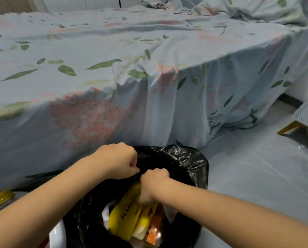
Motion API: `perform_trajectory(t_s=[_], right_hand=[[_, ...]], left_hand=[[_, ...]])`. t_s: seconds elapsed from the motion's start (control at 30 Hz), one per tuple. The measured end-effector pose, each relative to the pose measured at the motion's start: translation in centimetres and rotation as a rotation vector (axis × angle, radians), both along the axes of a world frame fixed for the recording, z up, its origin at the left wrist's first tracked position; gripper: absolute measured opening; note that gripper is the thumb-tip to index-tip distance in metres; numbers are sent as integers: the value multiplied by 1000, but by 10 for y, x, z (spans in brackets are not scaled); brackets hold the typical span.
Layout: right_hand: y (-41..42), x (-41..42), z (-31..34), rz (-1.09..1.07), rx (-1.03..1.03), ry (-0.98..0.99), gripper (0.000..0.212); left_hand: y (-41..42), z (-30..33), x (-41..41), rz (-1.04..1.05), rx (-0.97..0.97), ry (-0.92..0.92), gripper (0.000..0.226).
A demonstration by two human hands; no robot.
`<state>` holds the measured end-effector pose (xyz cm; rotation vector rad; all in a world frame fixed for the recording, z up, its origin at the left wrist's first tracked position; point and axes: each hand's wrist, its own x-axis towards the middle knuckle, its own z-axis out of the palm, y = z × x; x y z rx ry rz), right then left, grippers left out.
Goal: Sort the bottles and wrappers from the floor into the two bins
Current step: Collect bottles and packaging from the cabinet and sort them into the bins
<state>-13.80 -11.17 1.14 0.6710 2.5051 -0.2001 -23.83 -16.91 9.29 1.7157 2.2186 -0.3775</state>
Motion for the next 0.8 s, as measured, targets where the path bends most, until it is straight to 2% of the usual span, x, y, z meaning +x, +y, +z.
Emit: perform_trajectory(t_s=[0.13,0.2,0.3,0.43,0.57,0.63,0.8], right_hand=[[11,34,50,-83,-205,104,76],[24,57,74,-159,-286,239,61],[61,100,102,-354,-231,379,33],[120,187,119,-730,-200,299,31],[150,276,141,-985,-230,188,31],[159,313,163,-1075,-256,175,30],[189,384,237,-1288,-298,275,22]], left_hand=[[-19,4,-2,33,84,-39,27],[-20,12,7,44,72,-63,34],[-3,33,29,99,48,-123,15],[44,68,80,35,59,-172,22],[100,118,155,-111,25,-245,27],[127,146,195,-144,-37,-282,9],[196,224,282,-260,-34,-299,7]])
